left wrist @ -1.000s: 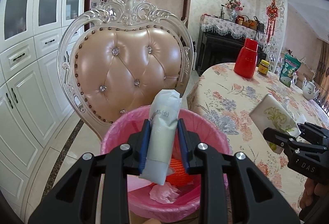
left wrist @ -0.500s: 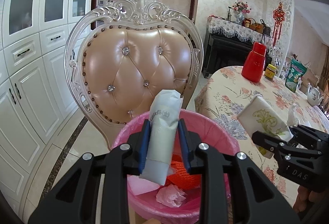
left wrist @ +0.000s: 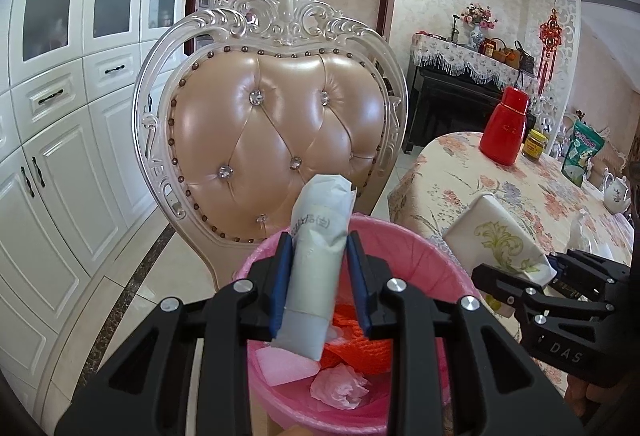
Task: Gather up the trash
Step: 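Open both tools to drop the tissue packet and cup into the bin, then move both tools back over the table toward the small box and drawn cup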
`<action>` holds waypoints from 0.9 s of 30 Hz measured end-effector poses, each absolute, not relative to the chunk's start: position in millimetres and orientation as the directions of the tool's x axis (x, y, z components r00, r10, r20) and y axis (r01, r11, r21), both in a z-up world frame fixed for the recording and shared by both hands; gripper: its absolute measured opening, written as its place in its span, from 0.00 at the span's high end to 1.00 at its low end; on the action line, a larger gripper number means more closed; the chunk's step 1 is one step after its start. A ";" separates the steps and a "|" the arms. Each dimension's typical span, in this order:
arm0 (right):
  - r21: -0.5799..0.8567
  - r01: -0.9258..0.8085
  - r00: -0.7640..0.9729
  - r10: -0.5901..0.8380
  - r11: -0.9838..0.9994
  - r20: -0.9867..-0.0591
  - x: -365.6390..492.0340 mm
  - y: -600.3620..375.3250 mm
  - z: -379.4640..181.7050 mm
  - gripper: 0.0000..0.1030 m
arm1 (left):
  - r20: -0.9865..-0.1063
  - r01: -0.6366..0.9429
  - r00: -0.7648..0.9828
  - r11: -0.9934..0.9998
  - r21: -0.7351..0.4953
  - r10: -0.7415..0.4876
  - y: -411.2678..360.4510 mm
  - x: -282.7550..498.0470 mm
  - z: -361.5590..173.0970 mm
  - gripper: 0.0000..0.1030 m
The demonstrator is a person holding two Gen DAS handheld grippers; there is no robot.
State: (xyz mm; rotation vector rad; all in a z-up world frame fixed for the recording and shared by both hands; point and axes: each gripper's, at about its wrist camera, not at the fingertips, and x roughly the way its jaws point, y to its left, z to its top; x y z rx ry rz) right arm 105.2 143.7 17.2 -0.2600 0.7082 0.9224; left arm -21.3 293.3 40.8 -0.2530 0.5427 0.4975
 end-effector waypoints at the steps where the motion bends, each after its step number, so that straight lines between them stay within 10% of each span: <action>1: 0.090 -0.802 0.396 0.640 0.590 -0.659 105.6 145.4 16.5 0.54 | -0.550 -0.513 0.743 0.853 -0.100 0.382 293.6 -20.8 40.5 0.72; 8: 0.101 -0.807 0.385 0.648 0.582 -0.657 107.8 151.9 12.5 0.50 | -0.554 -0.522 0.736 0.848 -0.098 0.389 298.6 -18.7 38.7 0.46; 27: 0.091 -0.753 0.459 0.618 0.652 -0.638 116.0 100.3 16.3 0.43 | -0.558 -0.504 0.742 0.858 -0.099 0.371 279.0 -16.3 36.9 0.42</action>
